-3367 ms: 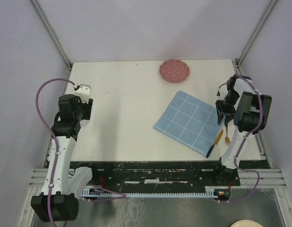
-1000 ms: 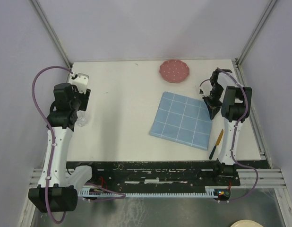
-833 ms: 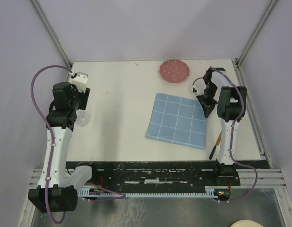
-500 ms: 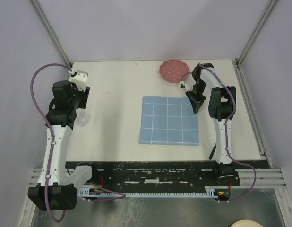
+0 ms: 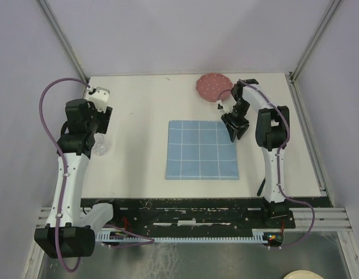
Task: Set the dinner table for one person
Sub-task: Move the napkin to the center of the board.
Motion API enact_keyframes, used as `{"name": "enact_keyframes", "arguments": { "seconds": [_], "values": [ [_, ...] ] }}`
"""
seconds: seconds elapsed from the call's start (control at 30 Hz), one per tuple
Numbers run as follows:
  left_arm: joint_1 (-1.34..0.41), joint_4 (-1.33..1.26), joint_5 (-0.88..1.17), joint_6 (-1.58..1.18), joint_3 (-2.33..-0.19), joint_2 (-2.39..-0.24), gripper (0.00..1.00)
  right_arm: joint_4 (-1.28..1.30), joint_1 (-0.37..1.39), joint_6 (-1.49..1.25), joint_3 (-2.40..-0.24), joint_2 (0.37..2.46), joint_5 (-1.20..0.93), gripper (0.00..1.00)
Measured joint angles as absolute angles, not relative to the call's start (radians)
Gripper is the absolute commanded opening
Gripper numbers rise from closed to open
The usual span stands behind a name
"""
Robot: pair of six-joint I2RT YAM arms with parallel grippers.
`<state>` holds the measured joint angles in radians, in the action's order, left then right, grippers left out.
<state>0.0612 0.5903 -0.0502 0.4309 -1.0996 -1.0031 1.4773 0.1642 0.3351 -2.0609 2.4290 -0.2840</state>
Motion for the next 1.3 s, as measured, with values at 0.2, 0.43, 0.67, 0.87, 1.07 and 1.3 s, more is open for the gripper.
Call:
{"name": "enact_keyframes", "arguments": {
  "seconds": [0.2,0.43,0.67,0.87,1.07,1.3],
  "values": [
    [0.061,0.578,-0.050,0.445,-1.071,-1.006,0.66,1.467,0.149,0.336,-2.030,2.301,-0.284,0.51],
    [0.061,0.567,-0.050,0.445,-1.053,-0.998,0.67,1.515,0.144,0.369,-1.938,2.221,-0.315,0.46],
    [0.061,0.567,-0.050,0.445,-1.040,-0.982,0.67,1.515,0.149,0.376,-1.857,2.252,-0.347,0.50],
    [0.061,0.567,-0.051,0.447,-1.040,-0.966,0.67,1.503,0.149,0.376,-1.848,2.300,-0.368,0.50],
    [0.061,0.567,-0.051,0.450,-1.040,-0.962,0.67,1.490,0.149,0.375,-1.848,2.350,-0.378,0.49],
    [0.061,0.568,-0.051,0.451,-1.040,-0.962,0.67,1.486,0.152,0.376,-1.850,2.379,-0.397,0.41]
  ]
}}
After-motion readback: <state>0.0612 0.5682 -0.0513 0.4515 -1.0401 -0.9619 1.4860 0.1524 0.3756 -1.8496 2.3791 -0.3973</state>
